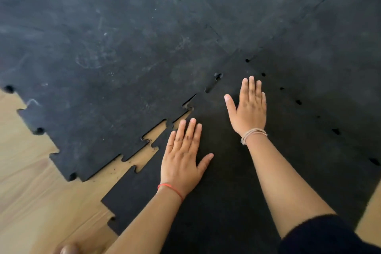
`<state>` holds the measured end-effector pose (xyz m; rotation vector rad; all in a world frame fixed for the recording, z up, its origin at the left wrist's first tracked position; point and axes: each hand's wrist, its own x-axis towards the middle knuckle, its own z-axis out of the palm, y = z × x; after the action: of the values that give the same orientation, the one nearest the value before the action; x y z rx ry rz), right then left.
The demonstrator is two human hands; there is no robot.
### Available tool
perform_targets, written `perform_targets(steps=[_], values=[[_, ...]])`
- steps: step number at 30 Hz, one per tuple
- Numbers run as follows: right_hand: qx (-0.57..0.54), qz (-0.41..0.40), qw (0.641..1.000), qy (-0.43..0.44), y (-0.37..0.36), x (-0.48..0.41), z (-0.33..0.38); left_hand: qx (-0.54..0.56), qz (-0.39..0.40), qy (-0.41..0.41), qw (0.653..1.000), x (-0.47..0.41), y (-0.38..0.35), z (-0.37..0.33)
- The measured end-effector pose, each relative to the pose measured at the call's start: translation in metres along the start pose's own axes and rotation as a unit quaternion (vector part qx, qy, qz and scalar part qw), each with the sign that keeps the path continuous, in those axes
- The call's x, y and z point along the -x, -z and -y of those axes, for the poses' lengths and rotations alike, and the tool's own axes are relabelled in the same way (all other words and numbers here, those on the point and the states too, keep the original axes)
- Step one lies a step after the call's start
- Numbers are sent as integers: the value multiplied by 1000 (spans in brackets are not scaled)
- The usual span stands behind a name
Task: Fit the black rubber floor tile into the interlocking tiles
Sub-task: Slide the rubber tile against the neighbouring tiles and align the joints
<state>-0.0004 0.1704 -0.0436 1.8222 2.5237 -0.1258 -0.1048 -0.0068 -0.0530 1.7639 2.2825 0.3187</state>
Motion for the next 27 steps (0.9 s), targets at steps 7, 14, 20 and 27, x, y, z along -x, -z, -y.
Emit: perform_targets(steps=[7, 14, 20, 27], values=[[-16, 79, 981, 177, 5, 59, 87, 13, -7, 272, 962, 119, 0, 27], [9, 83, 973, 213, -6, 100, 112, 30, 8, 276, 961, 120, 2, 29], [-24, 96, 976, 196, -8, 99, 121, 40, 8, 250, 967, 118, 3, 34], [-21, 29, 999, -24, 21, -24, 60, 59, -43, 253, 965, 116, -4, 35]])
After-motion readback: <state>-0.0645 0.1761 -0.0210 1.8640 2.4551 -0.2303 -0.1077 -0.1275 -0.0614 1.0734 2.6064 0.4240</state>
